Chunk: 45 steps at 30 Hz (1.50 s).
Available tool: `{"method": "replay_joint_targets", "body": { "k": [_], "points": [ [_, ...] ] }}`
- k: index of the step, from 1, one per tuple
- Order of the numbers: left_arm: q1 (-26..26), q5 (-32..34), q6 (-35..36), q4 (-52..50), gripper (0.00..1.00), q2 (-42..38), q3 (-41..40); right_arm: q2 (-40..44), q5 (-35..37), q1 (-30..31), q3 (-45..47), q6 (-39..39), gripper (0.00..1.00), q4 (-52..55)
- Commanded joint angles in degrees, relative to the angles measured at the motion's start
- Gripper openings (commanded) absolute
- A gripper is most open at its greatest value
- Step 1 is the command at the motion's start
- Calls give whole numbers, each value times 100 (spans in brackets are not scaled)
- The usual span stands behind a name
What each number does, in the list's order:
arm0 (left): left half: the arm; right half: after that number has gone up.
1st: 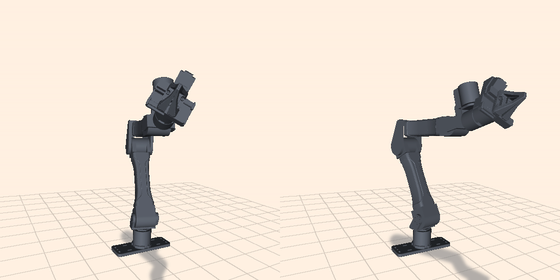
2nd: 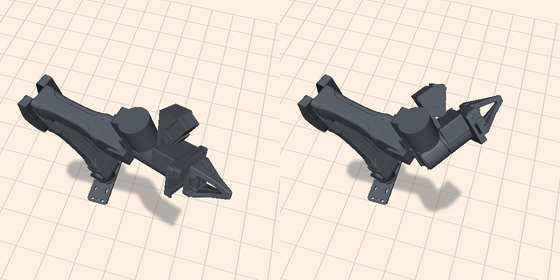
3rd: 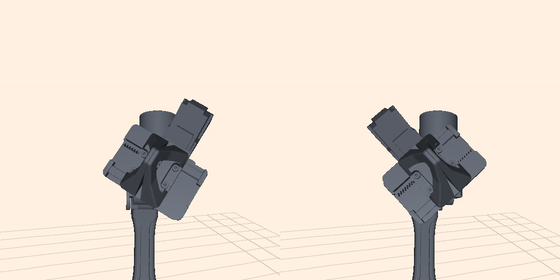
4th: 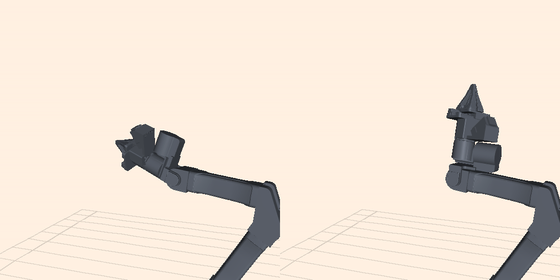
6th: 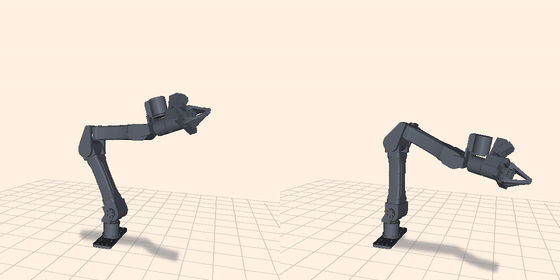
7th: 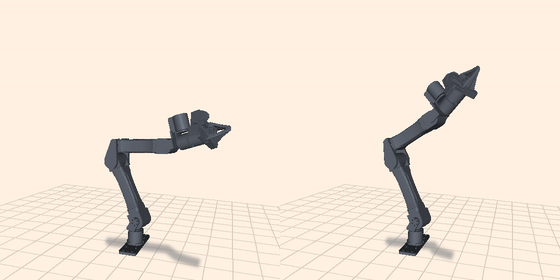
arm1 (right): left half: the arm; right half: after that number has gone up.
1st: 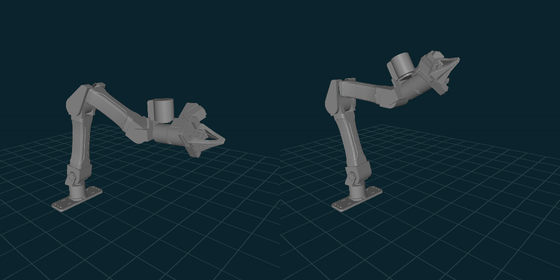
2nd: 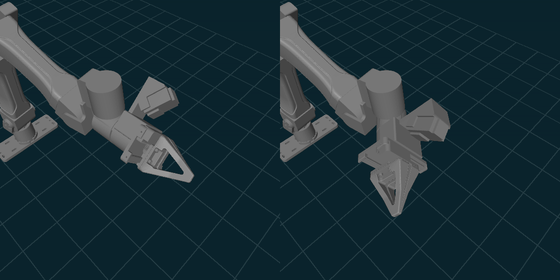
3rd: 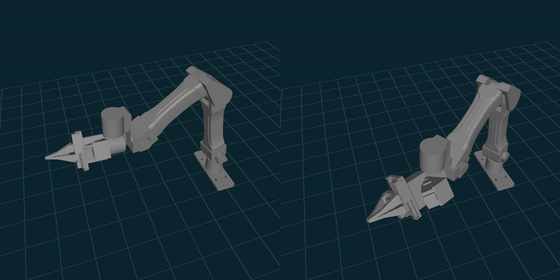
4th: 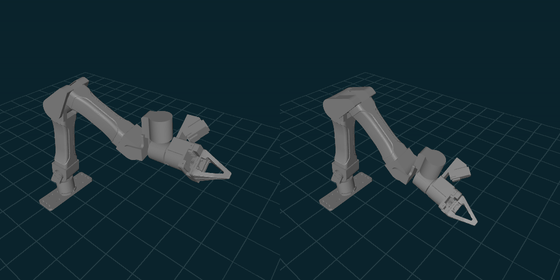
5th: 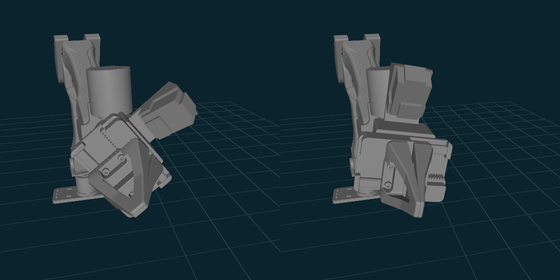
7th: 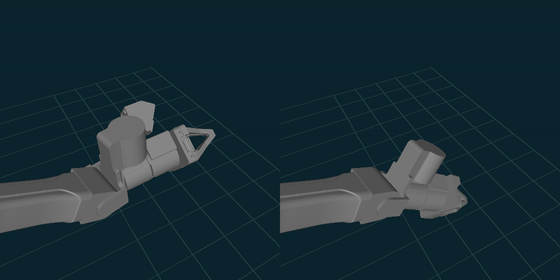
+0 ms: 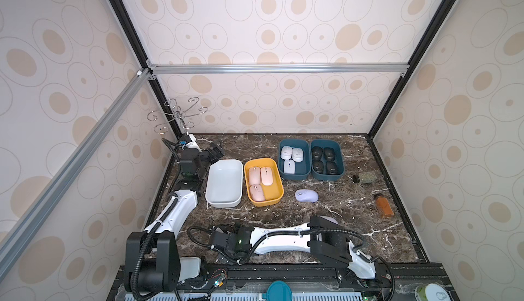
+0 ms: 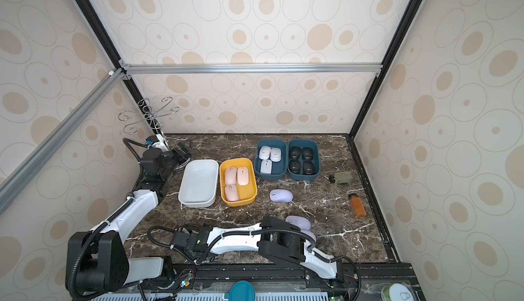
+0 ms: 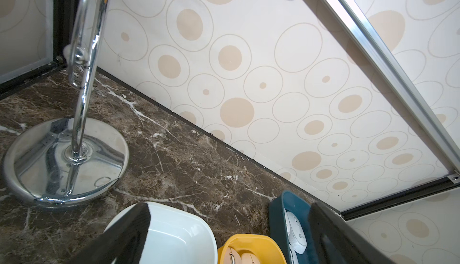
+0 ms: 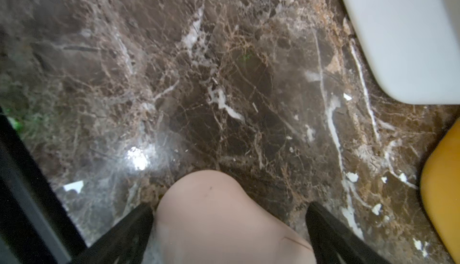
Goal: Place the mice by color into the storage box
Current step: Move the mouse to the center of the board, then pick up the mouse from the center of the board.
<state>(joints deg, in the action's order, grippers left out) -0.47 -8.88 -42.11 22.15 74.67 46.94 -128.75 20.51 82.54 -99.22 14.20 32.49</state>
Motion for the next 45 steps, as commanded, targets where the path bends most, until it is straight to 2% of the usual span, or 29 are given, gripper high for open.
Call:
{"method": "replay_joint_targets", "body": {
  "k": [1, 9, 13, 19, 22, 27, 30, 32, 34, 38, 45],
  "points": [
    [52, -42, -66, 143, 100, 12, 16, -11, 263, 16, -21, 160, 99, 308],
    [56, -144, -116, 217, 100, 69, -9, 859, 615, -159, 1280, 495, 99, 199],
    [59, -209, -140, 276, 100, 98, -18, 1354, 705, -371, 1972, 396, 99, 99],
    [55, -245, -147, 303, 100, 125, -13, 2020, 823, -862, 2627, 720, 100, 325],
    [54, -323, -207, 333, 100, 157, -19, 2375, 746, -890, 2940, 713, 100, 187],
    [47, -518, -317, 378, 100, 259, 6, 2722, 288, -858, 3006, 1068, 96, 164],
    [47, -618, -394, 430, 100, 303, -9, 2590, 815, -892, 2670, 1965, 100, 537],
    [21, -669, -434, 474, 100, 344, -24, 2341, 1091, -935, 2264, 2718, 99, 960],
    [-14, -755, -486, 499, 100, 397, -19, 2126, 1018, -1054, 2018, 3090, 98, 937],
    [-92, -790, -495, 502, 100, 430, -12, 1774, 639, -1295, 1803, 3397, 99, 615],
    [-158, -816, -513, 523, 100, 377, -16, 1535, 745, -1326, 1837, 3739, 99, 914]
  ]
}}
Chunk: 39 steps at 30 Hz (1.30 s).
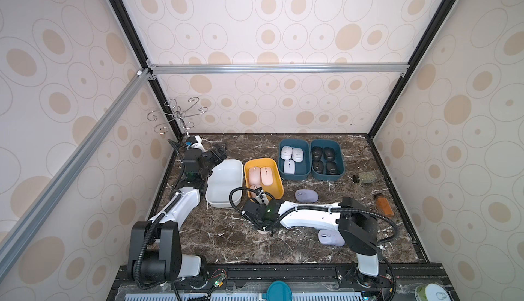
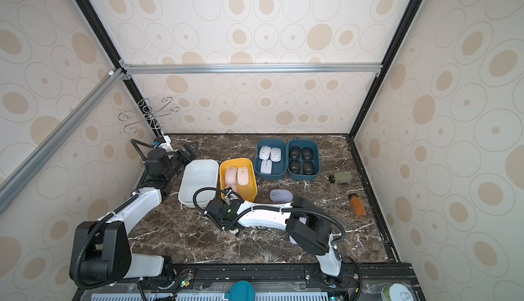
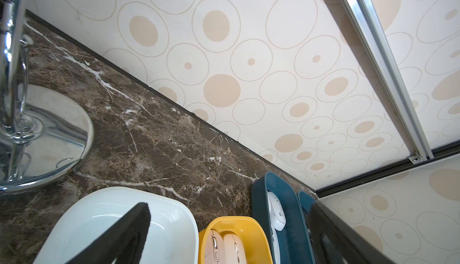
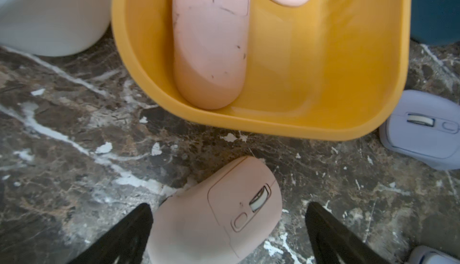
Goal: Place the mice by color into the storage box
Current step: Pick up the mouse from the center of the board.
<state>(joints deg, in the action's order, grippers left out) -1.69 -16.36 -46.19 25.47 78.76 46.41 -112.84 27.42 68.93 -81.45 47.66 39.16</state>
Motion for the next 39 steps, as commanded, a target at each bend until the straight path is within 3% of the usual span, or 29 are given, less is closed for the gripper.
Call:
{"method": "replay_joint_targets", "body": {
  "k": [1, 6, 14, 17, 21, 26, 30, 35, 39],
  "points": [
    [-36, -85, -115, 210, 100, -37, 35, -91, 29, 32, 102, 391, 99, 246],
    [-51, -95, -116, 232, 100, -71, 33, 35, -218, -46, 463, 446, 99, 145],
    [-119, -81, -85, 227, 100, -99, 34, 1069, -393, -70, 1500, 308, 95, -72],
    [-202, -127, -85, 227, 100, -63, 39, 1515, -1145, -285, 2082, -176, 91, -731],
    [-413, -170, -82, 223, 100, 62, 63, 1556, -1828, -644, 2081, -613, 89, -610],
    [-857, -276, -44, 167, 100, 338, 135, 1327, -1763, -703, 1827, -627, 84, -437],
    [-1091, -274, 60, 38, 100, 476, 217, 1108, -1707, -738, 1785, -384, 73, -580],
    [-1140, -271, 69, 19, 100, 461, 227, 1064, -1630, -784, 1897, -251, 67, -737],
    [-1140, -280, 69, 14, 100, 422, 237, 1132, -1532, -788, 1995, -298, 56, -815]
  ]
}}
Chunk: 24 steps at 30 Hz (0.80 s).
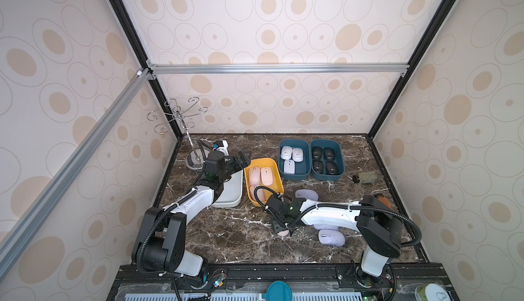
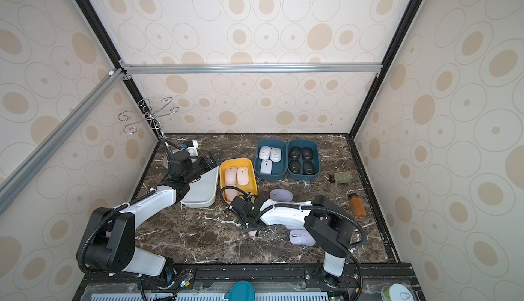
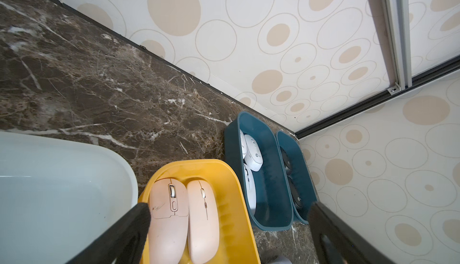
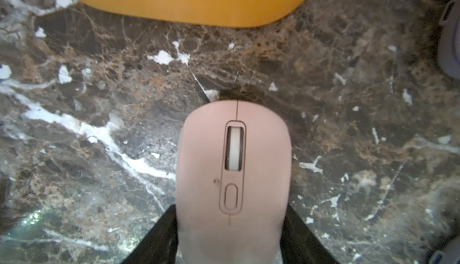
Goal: Place the mice by color into the storage box
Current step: Pick up the mouse from the center of the board.
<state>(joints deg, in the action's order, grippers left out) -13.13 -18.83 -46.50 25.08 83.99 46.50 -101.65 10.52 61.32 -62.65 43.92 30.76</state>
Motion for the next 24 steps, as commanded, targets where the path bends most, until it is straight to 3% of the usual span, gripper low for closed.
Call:
{"method": "replay_joint_targets", "body": {
  "k": [1, 3, 7, 10, 18, 24],
  "points": [
    [3, -29, 104, 49, 100, -107, 228, 22, 173, -32, 117, 43, 56, 69],
    [3, -8, 123, 41, 100, -142, 228, 53, 187, -32, 161, 10, 56, 128],
    [3, -6, 150, 8, 100, -161, 247, 23, 225, -49, 263, 22, 70, 68],
    [10, 28, 165, 7, 100, -176, 237, -54, 160, -46, 181, -21, 70, -36],
    [3, 57, 203, -29, 100, -208, 259, 246, 248, -66, 291, -93, 53, -59],
    [5, 97, 249, -52, 100, -275, 262, 976, 486, 44, 384, -173, 51, 448]
  ]
}}
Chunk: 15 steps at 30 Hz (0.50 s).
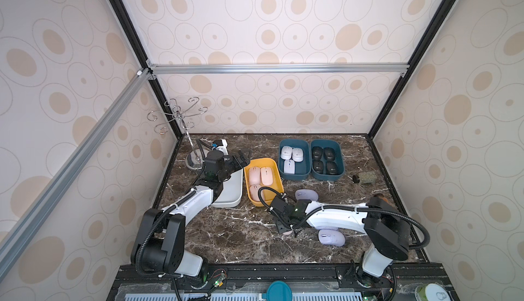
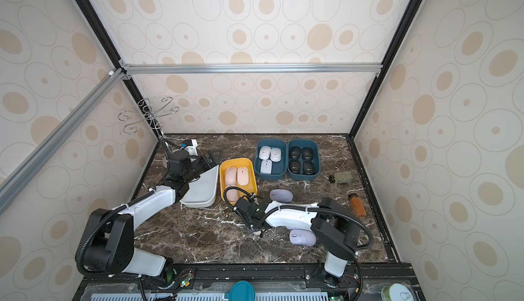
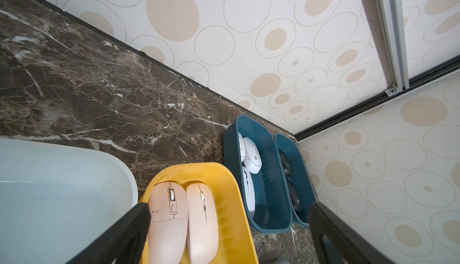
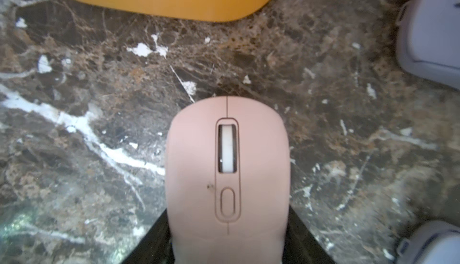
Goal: Place the mice by color into the storage box
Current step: Pick up the mouse from the center of the board.
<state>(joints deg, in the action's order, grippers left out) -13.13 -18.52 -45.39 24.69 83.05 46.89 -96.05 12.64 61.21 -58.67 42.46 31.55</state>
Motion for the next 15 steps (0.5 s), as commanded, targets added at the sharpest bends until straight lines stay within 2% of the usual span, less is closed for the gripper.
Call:
{"method": "replay_joint_targets", "body": {
  "k": [1, 7, 15],
  "points": [
    [2, 73, 145, -38, 100, -185, 232, 525, 339, 95, -50, -44, 51, 544],
    [26, 112, 202, -90, 100, -199, 263, 833, 736, 79, -807, -406, 52, 1167],
    [99, 261, 302, -175, 100, -230, 276, -457, 531, -643, -2417, -1328, 51, 945]
  ]
}}
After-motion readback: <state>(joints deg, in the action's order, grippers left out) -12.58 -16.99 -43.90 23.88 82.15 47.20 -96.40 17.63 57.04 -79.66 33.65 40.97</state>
